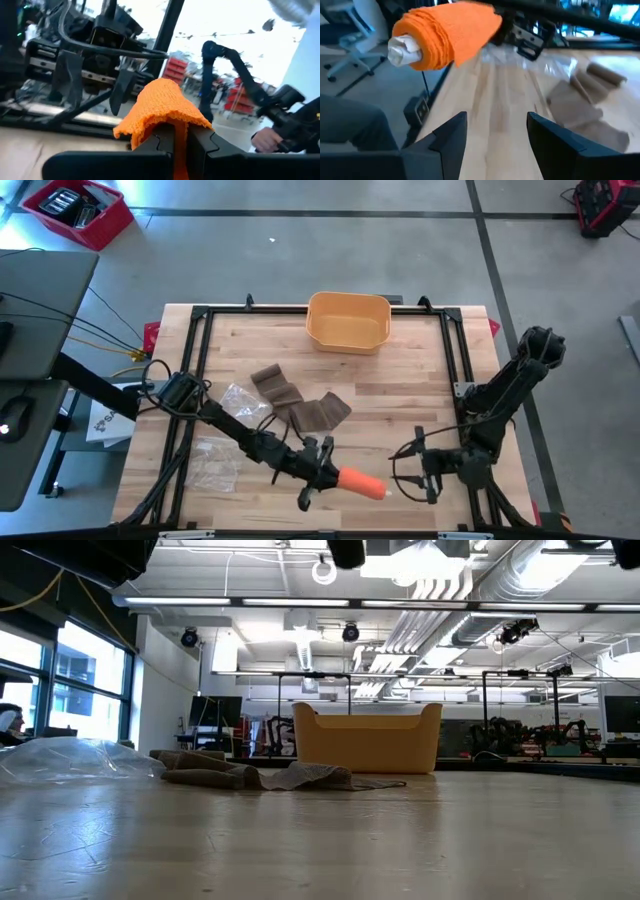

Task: Roll bandage
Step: Roll the orange bandage

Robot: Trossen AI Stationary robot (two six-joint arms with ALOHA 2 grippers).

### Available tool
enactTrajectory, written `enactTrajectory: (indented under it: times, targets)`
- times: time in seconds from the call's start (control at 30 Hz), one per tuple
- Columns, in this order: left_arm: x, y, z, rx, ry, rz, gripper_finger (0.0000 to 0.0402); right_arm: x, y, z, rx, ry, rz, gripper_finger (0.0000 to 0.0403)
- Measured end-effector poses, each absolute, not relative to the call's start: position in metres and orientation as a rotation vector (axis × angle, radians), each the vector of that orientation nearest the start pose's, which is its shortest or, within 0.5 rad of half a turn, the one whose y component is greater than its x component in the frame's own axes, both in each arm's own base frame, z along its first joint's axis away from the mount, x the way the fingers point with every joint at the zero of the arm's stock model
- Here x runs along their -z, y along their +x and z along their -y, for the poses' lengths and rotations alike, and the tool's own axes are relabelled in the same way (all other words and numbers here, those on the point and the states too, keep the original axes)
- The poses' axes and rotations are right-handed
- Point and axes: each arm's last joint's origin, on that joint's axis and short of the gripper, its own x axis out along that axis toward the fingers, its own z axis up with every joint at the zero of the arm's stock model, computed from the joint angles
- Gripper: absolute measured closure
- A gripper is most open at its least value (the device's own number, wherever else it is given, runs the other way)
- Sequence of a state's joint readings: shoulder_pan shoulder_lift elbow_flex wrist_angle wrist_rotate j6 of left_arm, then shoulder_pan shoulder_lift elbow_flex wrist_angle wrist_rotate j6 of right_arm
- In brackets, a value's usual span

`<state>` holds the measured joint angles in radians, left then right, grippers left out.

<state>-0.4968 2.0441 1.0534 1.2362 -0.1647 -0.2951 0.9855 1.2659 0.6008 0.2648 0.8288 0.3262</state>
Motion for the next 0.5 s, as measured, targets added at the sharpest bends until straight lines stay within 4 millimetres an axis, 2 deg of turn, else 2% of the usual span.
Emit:
enactTrajectory:
  times: [0.23, 0.5]
  targets:
    - [-0.195, 0.37, 0.193, 0.393, -0.363, 0.232, 0.0391, -0.236, 0.159, -0.206, -0.252, 0.016, -0.131, 0.0206]
    - [-0.195, 0.37, 0.193, 0.394, -0.362, 0.231, 0.0391, -0.245, 0.159, -0.207, -0.257, 0.024, -0.049, 0.0206]
